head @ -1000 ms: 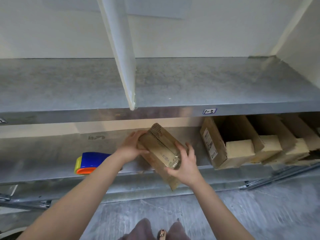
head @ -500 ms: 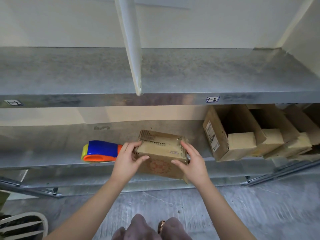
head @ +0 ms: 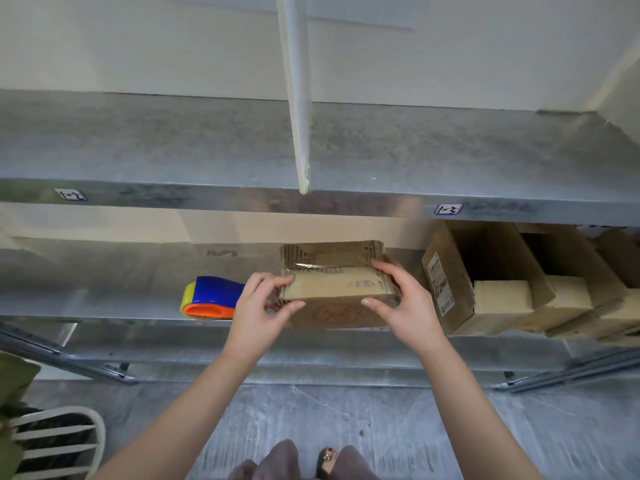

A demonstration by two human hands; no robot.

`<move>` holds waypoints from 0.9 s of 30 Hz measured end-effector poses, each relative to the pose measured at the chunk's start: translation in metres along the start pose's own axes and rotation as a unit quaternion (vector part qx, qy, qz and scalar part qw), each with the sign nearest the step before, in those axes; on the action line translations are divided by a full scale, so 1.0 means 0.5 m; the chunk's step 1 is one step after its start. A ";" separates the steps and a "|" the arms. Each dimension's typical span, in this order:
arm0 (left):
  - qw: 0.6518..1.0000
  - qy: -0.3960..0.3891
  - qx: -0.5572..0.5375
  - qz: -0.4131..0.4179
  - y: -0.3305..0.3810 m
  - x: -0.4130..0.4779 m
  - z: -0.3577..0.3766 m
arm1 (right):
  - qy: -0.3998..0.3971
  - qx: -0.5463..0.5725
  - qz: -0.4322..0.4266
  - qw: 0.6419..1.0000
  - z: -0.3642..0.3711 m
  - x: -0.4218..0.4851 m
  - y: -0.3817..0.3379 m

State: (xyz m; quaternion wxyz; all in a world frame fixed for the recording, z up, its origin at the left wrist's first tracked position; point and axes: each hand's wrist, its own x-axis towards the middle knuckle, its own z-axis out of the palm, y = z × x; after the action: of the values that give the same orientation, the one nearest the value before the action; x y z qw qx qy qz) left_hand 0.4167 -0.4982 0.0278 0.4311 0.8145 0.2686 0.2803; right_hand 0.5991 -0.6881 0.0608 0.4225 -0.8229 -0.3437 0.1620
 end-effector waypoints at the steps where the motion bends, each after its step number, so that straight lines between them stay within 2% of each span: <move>1: 1.000 -0.008 0.008 -0.013 -0.010 0.007 0.005 | -0.011 -0.006 0.009 1.000 0.009 0.010 0.009; 4: 0.995 -0.067 0.020 -0.066 -0.049 0.022 0.024 | -0.039 -0.029 0.043 0.998 0.049 0.028 0.050; 6: 0.992 -0.106 0.017 -0.070 -0.065 0.022 0.038 | -0.031 -0.046 0.061 0.997 0.062 0.033 0.075; 8: 0.991 -0.113 0.016 -0.066 -0.056 0.028 0.044 | -0.010 -0.079 0.055 0.995 0.059 0.038 0.091; 12: 0.987 -0.127 0.087 -0.051 -0.044 0.083 0.026 | -0.033 -0.141 0.051 0.988 0.047 0.054 0.088; 14: 0.972 -0.201 0.121 -0.034 -0.047 0.115 0.015 | -0.042 -0.140 0.072 0.987 0.055 0.057 0.073; 17: 0.938 -0.321 0.117 -0.053 -0.048 0.130 0.013 | -0.060 -0.140 0.088 0.984 0.081 0.052 0.059; 19: 0.940 -0.311 0.133 -0.045 -0.050 0.122 0.016 | -0.076 -0.156 0.087 0.981 0.085 0.056 0.051; 23: 0.961 -0.233 0.145 -0.044 -0.052 0.088 0.018 | -0.103 -0.208 0.072 0.970 0.074 0.068 0.055; 27: 0.975 -0.166 0.142 -0.045 -0.049 0.028 0.029 | 0.007 -0.213 0.070 0.974 0.096 0.040 0.059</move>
State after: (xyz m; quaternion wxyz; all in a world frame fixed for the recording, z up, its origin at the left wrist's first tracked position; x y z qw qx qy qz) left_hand 0.4318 -0.4848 0.0030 0.3617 0.8895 0.2673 0.0805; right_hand 0.5992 -0.6583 0.0091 0.2275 -0.9171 -0.3090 0.1078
